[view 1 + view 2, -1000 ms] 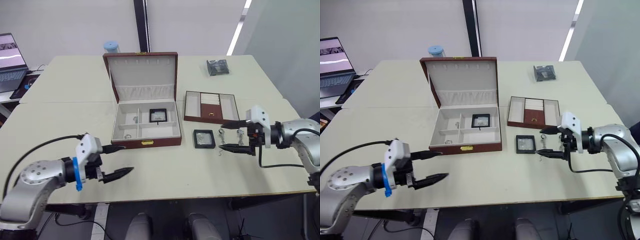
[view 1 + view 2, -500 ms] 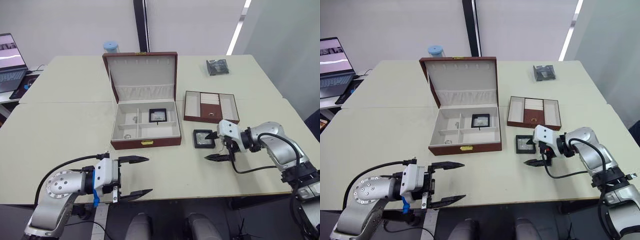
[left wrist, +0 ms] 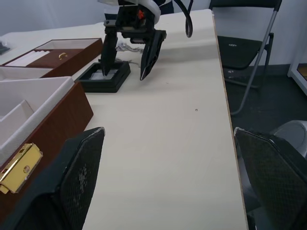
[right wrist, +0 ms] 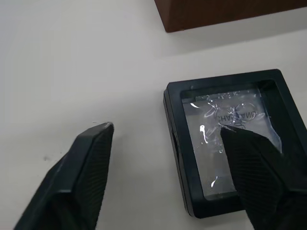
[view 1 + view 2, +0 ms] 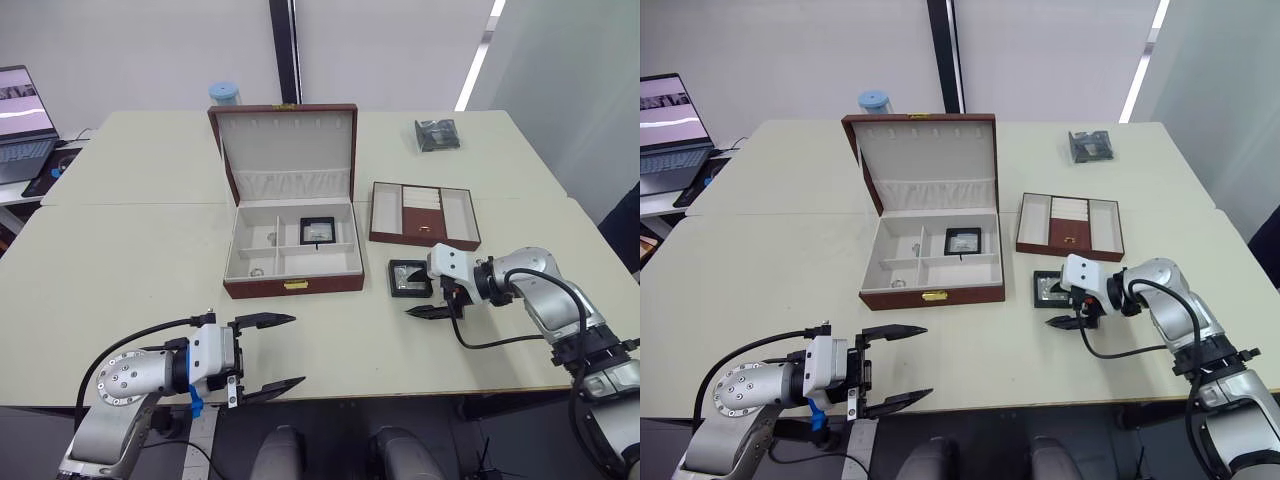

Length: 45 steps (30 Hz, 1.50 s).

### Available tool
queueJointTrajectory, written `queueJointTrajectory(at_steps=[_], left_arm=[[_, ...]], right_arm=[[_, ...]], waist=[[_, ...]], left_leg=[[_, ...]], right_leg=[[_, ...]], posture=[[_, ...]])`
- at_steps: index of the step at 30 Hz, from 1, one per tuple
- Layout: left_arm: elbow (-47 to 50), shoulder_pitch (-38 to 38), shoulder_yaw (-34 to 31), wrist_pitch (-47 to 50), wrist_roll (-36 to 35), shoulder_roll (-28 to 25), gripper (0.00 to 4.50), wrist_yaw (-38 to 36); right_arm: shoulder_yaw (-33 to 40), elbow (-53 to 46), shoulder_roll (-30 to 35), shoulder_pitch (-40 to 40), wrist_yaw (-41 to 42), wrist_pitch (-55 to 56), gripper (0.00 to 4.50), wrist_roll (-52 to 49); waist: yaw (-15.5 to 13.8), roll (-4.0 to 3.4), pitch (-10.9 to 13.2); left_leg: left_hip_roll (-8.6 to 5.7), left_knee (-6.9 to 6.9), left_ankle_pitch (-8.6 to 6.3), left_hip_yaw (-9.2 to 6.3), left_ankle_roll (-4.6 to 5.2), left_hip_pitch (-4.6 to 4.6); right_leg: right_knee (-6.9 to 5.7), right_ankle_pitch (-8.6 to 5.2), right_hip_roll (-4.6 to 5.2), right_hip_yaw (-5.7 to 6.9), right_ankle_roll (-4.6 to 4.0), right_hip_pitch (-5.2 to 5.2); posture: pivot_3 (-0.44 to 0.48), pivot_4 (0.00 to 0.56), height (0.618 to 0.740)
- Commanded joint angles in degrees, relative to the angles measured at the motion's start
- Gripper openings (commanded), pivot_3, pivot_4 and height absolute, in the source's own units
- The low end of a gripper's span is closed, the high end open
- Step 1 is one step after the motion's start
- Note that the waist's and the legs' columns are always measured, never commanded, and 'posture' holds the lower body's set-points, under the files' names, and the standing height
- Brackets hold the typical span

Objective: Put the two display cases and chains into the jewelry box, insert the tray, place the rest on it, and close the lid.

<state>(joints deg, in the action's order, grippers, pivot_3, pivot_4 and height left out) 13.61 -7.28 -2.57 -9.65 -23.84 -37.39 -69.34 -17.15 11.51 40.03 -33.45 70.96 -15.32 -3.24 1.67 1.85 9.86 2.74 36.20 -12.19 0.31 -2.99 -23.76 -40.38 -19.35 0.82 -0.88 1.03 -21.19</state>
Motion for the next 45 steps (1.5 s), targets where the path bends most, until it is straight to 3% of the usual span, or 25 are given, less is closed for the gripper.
queueJointTrajectory(at_steps=[1,9,10,21,29,34,45], left_arm=[[1.24,-0.78,0.66,-0.97,0.05,0.19,4.50,0.44],[1.72,-0.89,1.27,-0.54,0.02,0.48,4.50,1.41],[1.69,-0.86,1.36,-0.56,0.02,0.43,4.50,1.54],[1.15,-0.39,1.50,-0.30,0.12,0.89,4.50,3.19],[2.68,-1.97,-1.39,1.96,-0.08,2.79,4.50,10.48],[5.38,-4.88,-3.41,2.93,0.60,4.03,4.50,16.23],[16.14,-18.61,-9.84,5.85,1.81,10.74,4.50,31.12]], right_arm=[[0.41,-0.22,-0.32,-1.45,-0.08,0.83,2.25,0.43],[0.79,0.70,-0.97,-2.09,-0.60,1.45,0.13,0.94],[0.87,0.72,-1.03,-2.13,-0.71,1.54,0.03,0.93],[2.45,-2.16,0.29,-2.72,2.35,-1.06,0.03,-2.19],[2.40,-1.55,-1.47,-12.94,5.13,-7.54,0.03,-5.28],[0.90,2.66,-5.59,-18.73,6.07,-7.96,0.03,-5.28],[-5.45,21.02,-21.64,-34.57,7.53,-11.32,0.03,-1.89]], waist=[[0.01,0.00,0.00],[0.02,0.00,0.00],[0.01,0.00,0.00],[0.02,-0.01,0.00],[0.19,-0.03,0.02],[0.13,-0.04,0.02],[0.33,-0.13,0.07]], left_leg=[[0.00,0.00,0.00,0.00,0.00,0.00],[0.00,0.00,0.00,0.00,0.00,0.00],[0.00,0.00,0.00,0.00,0.00,0.00],[0.00,0.00,0.00,0.00,0.00,0.00],[0.04,-0.01,0.00,-0.02,0.00,0.01],[0.02,-0.01,0.00,-0.02,0.00,0.00],[0.02,-0.03,0.00,-0.02,0.01,-0.02]], right_leg=[[0.00,0.00,0.00,0.01,0.00,0.00],[0.00,0.00,0.00,0.00,0.00,0.00],[0.00,0.00,0.00,0.00,0.00,0.00],[0.00,0.00,0.00,0.01,0.00,0.00],[-0.05,0.00,-0.01,0.01,0.00,-0.04],[-0.03,0.00,0.03,0.02,0.00,-0.03],[-0.14,0.00,0.10,0.03,-0.02,-0.15]], posture=[[0.000,0.150,0.740],[0.000,0.150,0.740],[0.000,0.150,0.740],[0.000,0.150,0.740],[0.000,0.150,0.740],[0.000,0.150,0.740],[0.000,0.150,0.740]])
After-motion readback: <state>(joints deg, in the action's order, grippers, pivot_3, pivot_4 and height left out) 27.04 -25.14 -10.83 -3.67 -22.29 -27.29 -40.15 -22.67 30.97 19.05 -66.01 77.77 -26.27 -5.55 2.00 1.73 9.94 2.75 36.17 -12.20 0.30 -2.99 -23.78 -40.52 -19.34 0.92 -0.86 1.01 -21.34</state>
